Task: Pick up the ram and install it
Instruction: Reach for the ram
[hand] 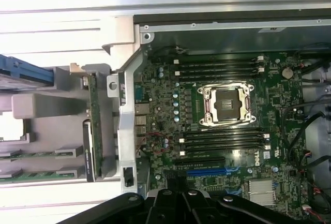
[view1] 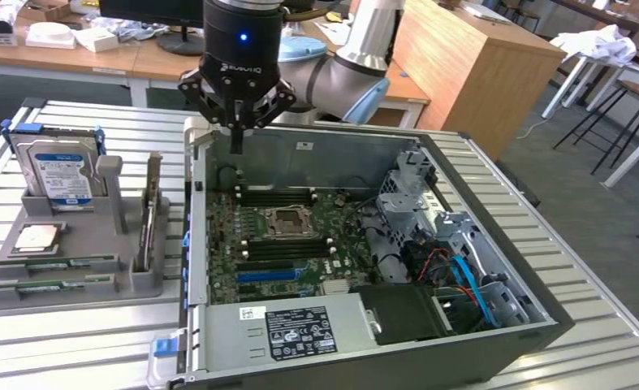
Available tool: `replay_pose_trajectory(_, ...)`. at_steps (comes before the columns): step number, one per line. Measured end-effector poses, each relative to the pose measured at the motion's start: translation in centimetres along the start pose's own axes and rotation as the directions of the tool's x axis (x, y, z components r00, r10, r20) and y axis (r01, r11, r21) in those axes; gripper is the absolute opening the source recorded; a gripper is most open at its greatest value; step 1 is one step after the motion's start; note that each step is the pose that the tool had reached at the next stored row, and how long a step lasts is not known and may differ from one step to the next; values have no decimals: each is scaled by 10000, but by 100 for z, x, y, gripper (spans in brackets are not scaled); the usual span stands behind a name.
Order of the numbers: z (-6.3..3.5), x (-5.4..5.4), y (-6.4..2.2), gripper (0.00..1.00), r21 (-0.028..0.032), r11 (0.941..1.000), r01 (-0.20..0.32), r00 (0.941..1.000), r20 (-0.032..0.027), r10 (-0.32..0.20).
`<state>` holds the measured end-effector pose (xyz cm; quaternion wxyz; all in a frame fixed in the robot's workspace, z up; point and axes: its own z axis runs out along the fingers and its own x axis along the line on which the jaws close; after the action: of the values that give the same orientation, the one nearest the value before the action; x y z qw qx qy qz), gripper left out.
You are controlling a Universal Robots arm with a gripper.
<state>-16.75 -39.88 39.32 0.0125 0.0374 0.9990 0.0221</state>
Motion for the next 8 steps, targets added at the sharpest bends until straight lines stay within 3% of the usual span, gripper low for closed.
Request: replay_pose_trajectory(8, -3, 165, -12, 10, 0, 10000, 0, 10000, 1, 0)
